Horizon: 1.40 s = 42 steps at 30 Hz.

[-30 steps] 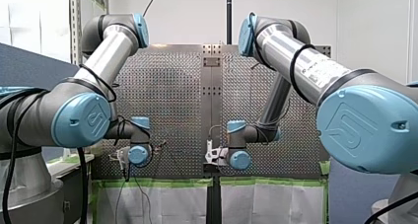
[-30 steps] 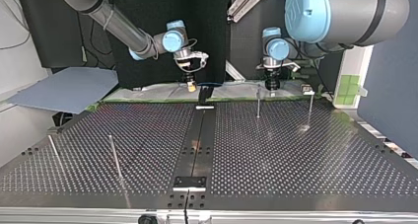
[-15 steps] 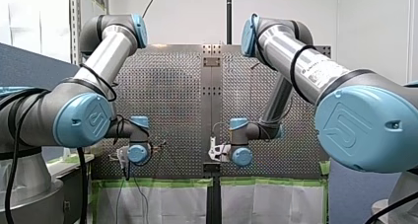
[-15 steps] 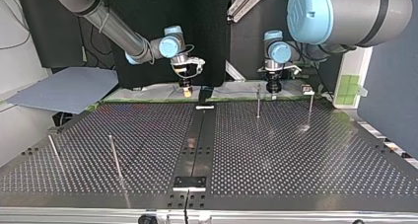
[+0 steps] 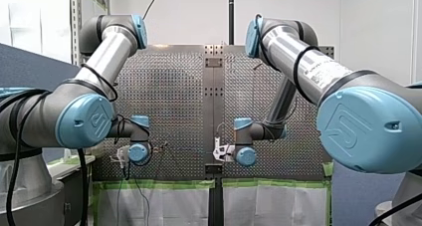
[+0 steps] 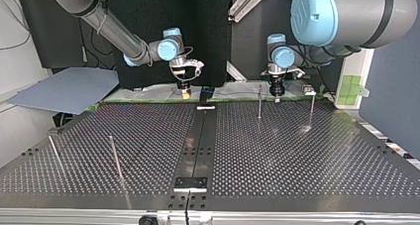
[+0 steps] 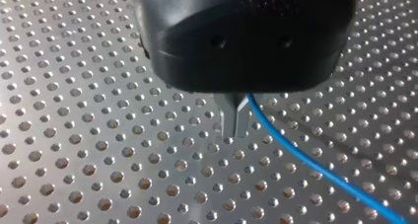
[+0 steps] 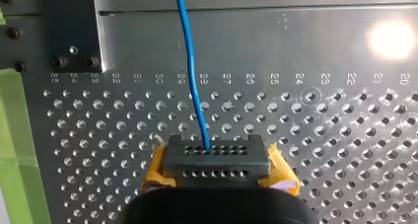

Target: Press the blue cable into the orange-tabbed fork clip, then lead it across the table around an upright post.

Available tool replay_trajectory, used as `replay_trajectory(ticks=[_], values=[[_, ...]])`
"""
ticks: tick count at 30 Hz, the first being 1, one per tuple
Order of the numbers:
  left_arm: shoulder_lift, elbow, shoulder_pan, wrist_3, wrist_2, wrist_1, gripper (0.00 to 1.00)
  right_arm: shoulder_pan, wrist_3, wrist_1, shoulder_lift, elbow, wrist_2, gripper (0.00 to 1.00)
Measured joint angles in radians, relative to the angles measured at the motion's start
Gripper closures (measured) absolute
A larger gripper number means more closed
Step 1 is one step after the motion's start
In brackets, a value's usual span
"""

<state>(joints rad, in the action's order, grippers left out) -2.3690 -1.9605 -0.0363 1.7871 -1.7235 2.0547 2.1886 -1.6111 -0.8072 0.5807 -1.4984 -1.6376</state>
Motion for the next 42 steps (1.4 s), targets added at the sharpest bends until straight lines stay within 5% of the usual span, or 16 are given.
replay_trajectory(ticks=[6,8,10,11,12,13,14,15,29,42], values=[[0.001,0.0,0.001,0.022,0.014,0.008,0.97,0.0,0.0,-0.001,0.0,0.0,-0.001,1.0],[0.001,0.001,0.002,0.038,0.029,0.007,0.89,0.0,0.0,-0.001,0.0,0.0,-0.001,1.0],[0.0,0.001,0.003,0.054,0.045,0.005,0.58,0.0,0.0,-0.001,0.0,0.0,0.0,1.0],[0.0,0.001,0.004,0.062,0.056,0.003,0.58,0.0,0.0,-0.001,0.0,0.0,0.0,1.0],[0.0,0.001,0.005,0.065,0.064,0.003,0.42,0.0,0.0,-0.001,0.0,0.0,0.0,1.0],[0.0,0.001,0.006,0.067,0.073,0.005,0.12,0.0,0.0,-0.001,0.0,0.0,0.0,1.0],[0.0,0.001,0.007,0.067,0.086,0.01,0.12,0.0,0.0,0.0,0.0,0.0,0.0,1.0],[0.0,0.001,0.009,0.066,0.094,0.016,0.0,0.0,0.0,0.0,-0.001,0.0,0.0,1.0],[0.0,0.0,0.034,0.02,0.044,0.149,0.0,0.0,0.0,-0.001,-0.002,0.0,0.0,1.0],[0.001,-0.068,0.041,0.014,0.146,0.261,0.0,-0.001,0.0,-0.001,-0.002,0.0,0.001,1.0]])
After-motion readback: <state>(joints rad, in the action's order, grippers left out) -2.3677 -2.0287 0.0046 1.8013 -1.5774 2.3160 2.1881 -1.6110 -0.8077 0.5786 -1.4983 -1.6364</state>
